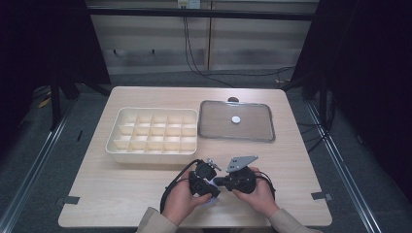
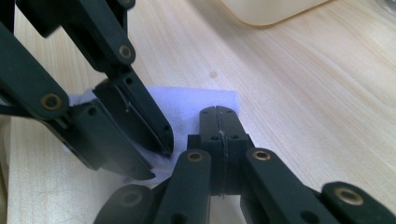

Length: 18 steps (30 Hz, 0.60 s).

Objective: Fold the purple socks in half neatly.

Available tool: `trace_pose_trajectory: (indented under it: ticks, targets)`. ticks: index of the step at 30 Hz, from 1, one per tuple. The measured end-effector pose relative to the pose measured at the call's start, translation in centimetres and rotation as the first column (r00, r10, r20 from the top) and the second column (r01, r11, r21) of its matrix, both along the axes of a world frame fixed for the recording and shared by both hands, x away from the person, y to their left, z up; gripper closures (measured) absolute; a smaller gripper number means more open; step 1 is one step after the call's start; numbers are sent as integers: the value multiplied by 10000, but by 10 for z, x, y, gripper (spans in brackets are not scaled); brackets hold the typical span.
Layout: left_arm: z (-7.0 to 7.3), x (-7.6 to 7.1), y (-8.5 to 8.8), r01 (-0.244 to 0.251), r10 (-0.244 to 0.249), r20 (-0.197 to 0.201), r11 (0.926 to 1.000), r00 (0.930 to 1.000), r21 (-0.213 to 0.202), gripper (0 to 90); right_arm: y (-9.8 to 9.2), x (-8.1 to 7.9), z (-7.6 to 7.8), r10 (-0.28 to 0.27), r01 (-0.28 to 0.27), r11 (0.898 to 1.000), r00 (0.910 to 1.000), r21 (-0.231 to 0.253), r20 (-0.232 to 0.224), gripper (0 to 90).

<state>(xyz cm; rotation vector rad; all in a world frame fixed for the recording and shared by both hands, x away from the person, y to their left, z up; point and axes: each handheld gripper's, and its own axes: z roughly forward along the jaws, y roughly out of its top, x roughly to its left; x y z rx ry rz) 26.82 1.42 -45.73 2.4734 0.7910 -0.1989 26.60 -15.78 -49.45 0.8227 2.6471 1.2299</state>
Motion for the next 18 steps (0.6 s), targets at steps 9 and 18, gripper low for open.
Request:
trace_pose_trajectory:
  ticks: [9, 18]
  targets:
    - [12, 7, 16, -483, 481, -89, 9987, 9988, -159, 756, 5, -3, -8, 260, -255, 9986, 9996, -462, 101, 900]
    - [1, 6, 15, -222, 228, -176, 9991, 9996, 363, 827, 8, -5, -7, 184, -184, 9986, 9998, -496, 4, 900]
